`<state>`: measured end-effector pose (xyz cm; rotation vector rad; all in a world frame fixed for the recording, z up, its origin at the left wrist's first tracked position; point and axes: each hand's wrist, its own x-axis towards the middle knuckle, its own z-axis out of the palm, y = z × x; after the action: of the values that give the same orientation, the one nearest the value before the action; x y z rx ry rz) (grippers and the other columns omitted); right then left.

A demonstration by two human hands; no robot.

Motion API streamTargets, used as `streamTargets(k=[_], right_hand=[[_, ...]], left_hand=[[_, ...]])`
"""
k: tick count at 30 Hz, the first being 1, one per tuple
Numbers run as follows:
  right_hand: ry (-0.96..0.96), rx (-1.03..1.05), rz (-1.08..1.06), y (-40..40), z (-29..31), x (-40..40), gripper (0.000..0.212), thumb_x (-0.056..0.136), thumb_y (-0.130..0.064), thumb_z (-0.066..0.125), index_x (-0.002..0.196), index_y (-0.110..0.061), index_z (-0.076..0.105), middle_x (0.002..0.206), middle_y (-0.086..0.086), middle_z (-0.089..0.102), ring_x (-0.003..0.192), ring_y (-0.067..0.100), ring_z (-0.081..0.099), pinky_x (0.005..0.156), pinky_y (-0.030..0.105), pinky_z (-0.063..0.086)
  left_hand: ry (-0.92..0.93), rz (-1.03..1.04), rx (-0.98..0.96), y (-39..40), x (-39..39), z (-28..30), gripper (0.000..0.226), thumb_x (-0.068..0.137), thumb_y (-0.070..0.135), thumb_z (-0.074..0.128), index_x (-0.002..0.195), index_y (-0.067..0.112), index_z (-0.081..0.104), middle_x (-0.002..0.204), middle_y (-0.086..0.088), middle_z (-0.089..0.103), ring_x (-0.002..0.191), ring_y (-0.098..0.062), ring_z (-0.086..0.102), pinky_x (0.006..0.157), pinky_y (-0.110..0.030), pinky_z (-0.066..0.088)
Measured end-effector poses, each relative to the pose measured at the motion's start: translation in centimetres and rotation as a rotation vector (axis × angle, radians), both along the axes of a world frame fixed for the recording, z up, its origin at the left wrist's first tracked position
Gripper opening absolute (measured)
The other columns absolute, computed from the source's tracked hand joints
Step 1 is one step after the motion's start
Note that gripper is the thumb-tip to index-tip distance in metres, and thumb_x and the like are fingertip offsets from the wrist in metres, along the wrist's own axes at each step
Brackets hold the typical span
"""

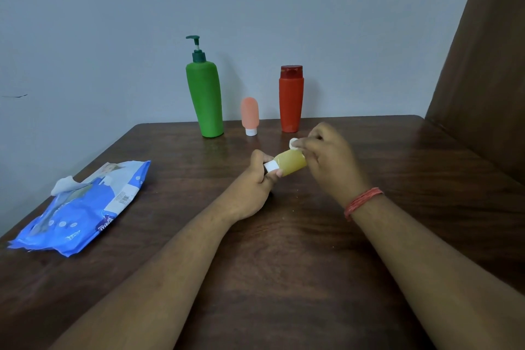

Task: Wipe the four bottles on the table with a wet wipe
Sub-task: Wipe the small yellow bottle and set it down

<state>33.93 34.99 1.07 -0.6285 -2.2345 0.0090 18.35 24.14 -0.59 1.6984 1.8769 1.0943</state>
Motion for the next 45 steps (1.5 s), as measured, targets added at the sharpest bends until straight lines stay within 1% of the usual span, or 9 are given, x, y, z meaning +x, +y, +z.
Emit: streamTargets(k=[7, 10, 13, 17, 22, 27, 34, 39, 45], right_hand=[[-0.140, -0.055, 0.152, -1.7, 0.6, -0.4, 0.008, 0.090, -0.018, 0.071, 0.089, -0.019, 0.063, 0.087, -0.009, 0.047, 0.074, 0.009, 0.047, 0.057, 0.019, 0.032], [-0.116, 0.029, 0.057, -0.8, 0.5, 0.1, 0.011, 0.092, -0.012, 0.066, 0.102, -0.013, 0.071, 0.094, 0.003, 0.055, 0.081, 0.017, 0.053, 0.064, 0.024, 0.039], [-0.071, -0.039, 0.086, -0.9, 0.5, 0.1, 0.012, 0.095, -0.021, 0.062, 0.100, -0.013, 0.069, 0.095, -0.002, 0.055, 0.083, 0.012, 0.052, 0.065, 0.025, 0.045], [-0.185, 0.054, 0.183, -1.8, 0.3, -0.6, 0.014, 0.094, -0.023, 0.062, 0.102, -0.018, 0.072, 0.096, -0.002, 0.054, 0.082, 0.011, 0.048, 0.062, 0.025, 0.042], [0.025, -0.019, 0.029, 0.1, 0.2, 0.0, 0.015, 0.093, -0.009, 0.062, 0.102, -0.008, 0.074, 0.096, 0.006, 0.058, 0.083, 0.016, 0.052, 0.068, 0.036, 0.052], [-0.079, 0.103, 0.236, -1.4, -0.3, -0.8, 0.014, 0.088, -0.004, 0.069, 0.100, -0.009, 0.074, 0.097, 0.004, 0.060, 0.089, 0.019, 0.058, 0.072, 0.031, 0.052], [0.156, 0.002, -0.012, 0.5, 0.3, 0.2, 0.011, 0.092, -0.009, 0.064, 0.093, -0.001, 0.071, 0.091, 0.007, 0.060, 0.085, 0.015, 0.055, 0.071, 0.032, 0.049], [-0.071, 0.185, 0.203, -1.3, -0.2, -0.8, 0.018, 0.083, 0.001, 0.070, 0.099, -0.007, 0.074, 0.099, 0.005, 0.064, 0.092, 0.022, 0.057, 0.077, 0.029, 0.049], [0.062, 0.021, -0.087, 1.6, 0.5, 0.8, 0.019, 0.087, -0.001, 0.067, 0.105, -0.004, 0.073, 0.096, 0.010, 0.063, 0.090, 0.025, 0.059, 0.073, 0.027, 0.044]], left_hand=[[0.029, 0.009, 0.028, -0.1, 0.0, 0.0, 0.017, 0.106, 0.029, 0.047, 0.111, 0.017, 0.036, 0.086, 0.002, 0.046, 0.074, -0.008, 0.042, 0.058, -0.015, 0.036], [0.040, 0.021, 0.024, 0.0, -0.2, 0.0, 0.016, 0.105, 0.029, 0.047, 0.114, 0.021, 0.036, 0.089, 0.000, 0.048, 0.074, -0.009, 0.044, 0.063, -0.023, 0.038], [0.007, 0.031, 0.014, 0.0, -0.5, -0.1, 0.014, 0.105, 0.031, 0.047, 0.113, 0.024, 0.037, 0.092, -0.003, 0.051, 0.077, -0.010, 0.046, 0.070, -0.032, 0.041], [-0.057, 0.029, 0.014, -0.2, -0.5, 0.1, 0.015, 0.106, 0.031, 0.046, 0.113, 0.021, 0.039, 0.094, 0.001, 0.053, 0.081, -0.006, 0.048, 0.070, -0.026, 0.041], [-0.130, 0.045, 0.012, 0.0, -0.3, 0.1, 0.013, 0.106, 0.034, 0.044, 0.114, 0.024, 0.040, 0.092, 0.003, 0.055, 0.079, -0.003, 0.060, 0.074, -0.028, 0.044], [-0.302, 0.003, 0.065, 0.2, -0.7, -0.6, 0.015, 0.104, 0.040, 0.047, 0.105, 0.025, 0.043, 0.083, 0.005, 0.053, 0.061, 0.004, 0.053, 0.095, -0.059, 0.051], [-0.241, -0.015, 0.014, 0.4, -0.6, -0.5, 0.010, 0.106, 0.035, 0.044, 0.109, 0.026, 0.042, 0.081, 0.004, 0.052, 0.070, 0.000, 0.058, 0.097, -0.049, 0.053], [-0.293, 0.002, 0.057, 0.1, -0.7, -0.6, 0.015, 0.105, 0.035, 0.047, 0.107, 0.021, 0.043, 0.082, 0.003, 0.055, 0.076, -0.008, 0.057, 0.077, -0.039, 0.047], [-0.297, -0.039, 0.021, 0.4, -0.8, -0.7, 0.007, 0.106, 0.032, 0.046, 0.108, 0.025, 0.043, 0.083, 0.000, 0.052, 0.064, 0.000, 0.053, 0.100, -0.051, 0.052]])
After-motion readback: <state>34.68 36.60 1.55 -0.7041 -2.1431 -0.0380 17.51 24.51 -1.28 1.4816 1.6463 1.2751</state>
